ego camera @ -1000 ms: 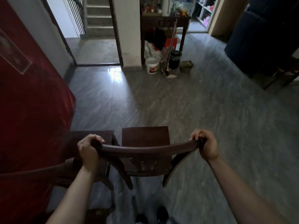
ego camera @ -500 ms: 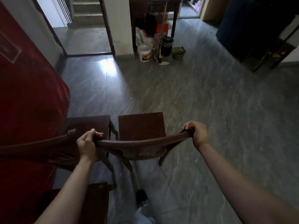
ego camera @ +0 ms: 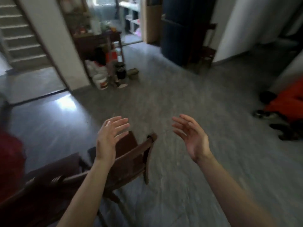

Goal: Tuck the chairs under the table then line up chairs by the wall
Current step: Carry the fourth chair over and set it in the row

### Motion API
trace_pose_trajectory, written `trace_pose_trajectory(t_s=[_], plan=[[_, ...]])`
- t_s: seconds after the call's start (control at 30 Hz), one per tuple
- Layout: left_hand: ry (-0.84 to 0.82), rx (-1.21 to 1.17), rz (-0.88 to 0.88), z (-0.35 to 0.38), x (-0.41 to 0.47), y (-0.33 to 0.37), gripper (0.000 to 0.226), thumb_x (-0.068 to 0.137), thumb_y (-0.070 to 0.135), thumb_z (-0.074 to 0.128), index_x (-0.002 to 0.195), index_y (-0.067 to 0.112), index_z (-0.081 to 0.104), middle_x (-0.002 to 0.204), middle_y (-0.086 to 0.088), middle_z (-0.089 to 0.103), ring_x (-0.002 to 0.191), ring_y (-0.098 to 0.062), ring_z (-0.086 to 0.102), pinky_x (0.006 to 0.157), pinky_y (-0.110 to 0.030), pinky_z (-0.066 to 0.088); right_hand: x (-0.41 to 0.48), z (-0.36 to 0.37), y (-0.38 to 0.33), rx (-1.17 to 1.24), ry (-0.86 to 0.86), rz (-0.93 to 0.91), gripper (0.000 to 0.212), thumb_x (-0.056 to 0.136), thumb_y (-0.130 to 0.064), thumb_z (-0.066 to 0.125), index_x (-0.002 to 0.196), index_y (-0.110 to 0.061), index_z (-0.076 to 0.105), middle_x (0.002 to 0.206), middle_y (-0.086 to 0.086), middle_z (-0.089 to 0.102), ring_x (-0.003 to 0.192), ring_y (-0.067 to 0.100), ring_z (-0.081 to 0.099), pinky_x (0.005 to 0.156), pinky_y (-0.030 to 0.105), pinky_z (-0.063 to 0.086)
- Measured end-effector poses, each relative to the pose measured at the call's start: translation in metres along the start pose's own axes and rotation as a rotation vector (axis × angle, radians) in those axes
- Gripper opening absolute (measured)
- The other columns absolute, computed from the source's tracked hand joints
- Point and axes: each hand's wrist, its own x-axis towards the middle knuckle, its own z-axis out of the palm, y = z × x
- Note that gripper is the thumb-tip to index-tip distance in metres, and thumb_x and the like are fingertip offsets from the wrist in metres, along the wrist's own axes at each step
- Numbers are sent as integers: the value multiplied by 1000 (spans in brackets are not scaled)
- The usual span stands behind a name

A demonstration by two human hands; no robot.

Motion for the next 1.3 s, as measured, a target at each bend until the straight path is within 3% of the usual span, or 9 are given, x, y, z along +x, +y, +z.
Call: trace_pose_trajectory(t_s=[0.2,0.4,0.63,1.03,1.3], plan=[[-526,-116,-139,160,18,-11,44,106,35,30,127,16,63,128,-10,73,115,-27,70,90,-36,56,-58,-57,-107,-82,277,-306,53,103,-44,30,133,-11,59,135,22,66,117,35,62,103,49,45],[-977,-176,-288,336,-41,-30,47,109,34,22,132,21,61,134,-7,70,118,-26,66,95,-42,48,-171,-147,-195,-206,674,-548,53,106,-44,27,139,-15,57,136,16,67,129,38,60,108,52,44],[-1407,-217,-361,508,-171,-67,49,102,45,32,136,23,60,136,-7,69,120,-28,67,93,-41,53,-327,-255,-273,-247,1022,-803,53,106,-40,27,142,-14,55,138,15,67,130,35,61,108,51,43],[-1768,-300,-570,779,-448,-136,49,103,45,34,135,19,60,133,-8,71,119,-30,68,92,-44,53,-552,-445,-406,-332,1377,-978,54,108,-39,28,149,-12,50,143,16,63,133,36,58,109,53,43],[-1844,-352,-658,950,-575,-218,45,105,40,30,130,21,62,131,-10,72,114,-27,70,91,-42,52,-624,-599,-482,-350,1483,-1009,51,107,-39,28,144,-16,56,141,14,65,132,34,60,108,52,44]])
